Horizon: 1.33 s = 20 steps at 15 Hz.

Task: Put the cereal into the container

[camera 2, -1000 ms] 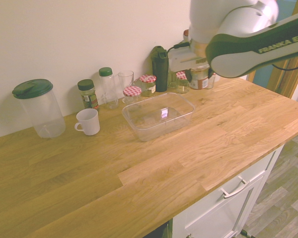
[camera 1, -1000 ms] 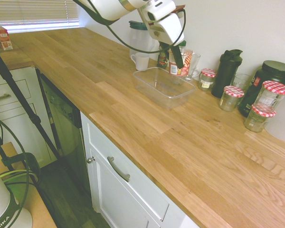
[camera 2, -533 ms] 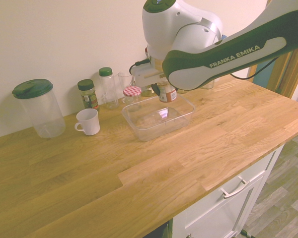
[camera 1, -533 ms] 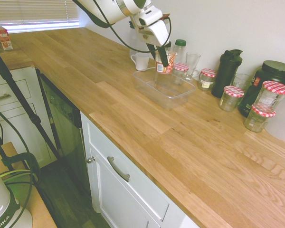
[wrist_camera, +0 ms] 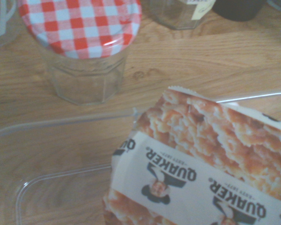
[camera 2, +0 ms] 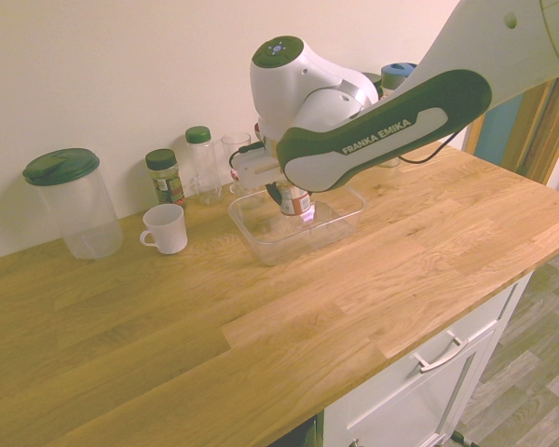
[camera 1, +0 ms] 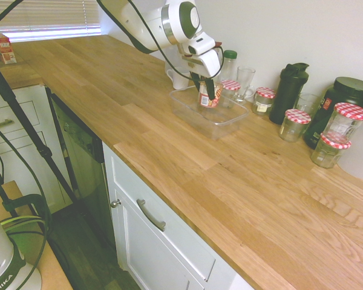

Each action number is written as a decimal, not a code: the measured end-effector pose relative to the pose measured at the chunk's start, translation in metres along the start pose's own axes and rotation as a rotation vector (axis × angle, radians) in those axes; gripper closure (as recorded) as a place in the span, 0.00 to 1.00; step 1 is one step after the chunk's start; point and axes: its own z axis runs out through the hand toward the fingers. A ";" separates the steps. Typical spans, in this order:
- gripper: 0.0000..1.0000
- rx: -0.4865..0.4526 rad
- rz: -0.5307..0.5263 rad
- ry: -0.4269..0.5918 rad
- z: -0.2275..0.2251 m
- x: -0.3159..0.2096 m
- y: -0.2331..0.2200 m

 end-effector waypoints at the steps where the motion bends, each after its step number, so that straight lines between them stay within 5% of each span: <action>1: 1.00 -0.002 -0.006 -0.022 0.004 0.000 0.000; 7: 1.00 -0.003 -0.022 -0.100 0.040 0.012 -0.003; 8: 0.00 -0.001 -0.021 -0.111 0.044 0.013 -0.003; 16: 0.00 0.012 -0.041 -0.186 0.048 0.026 0.001; 20: 0.00 -0.052 -0.076 -0.281 0.054 0.007 0.011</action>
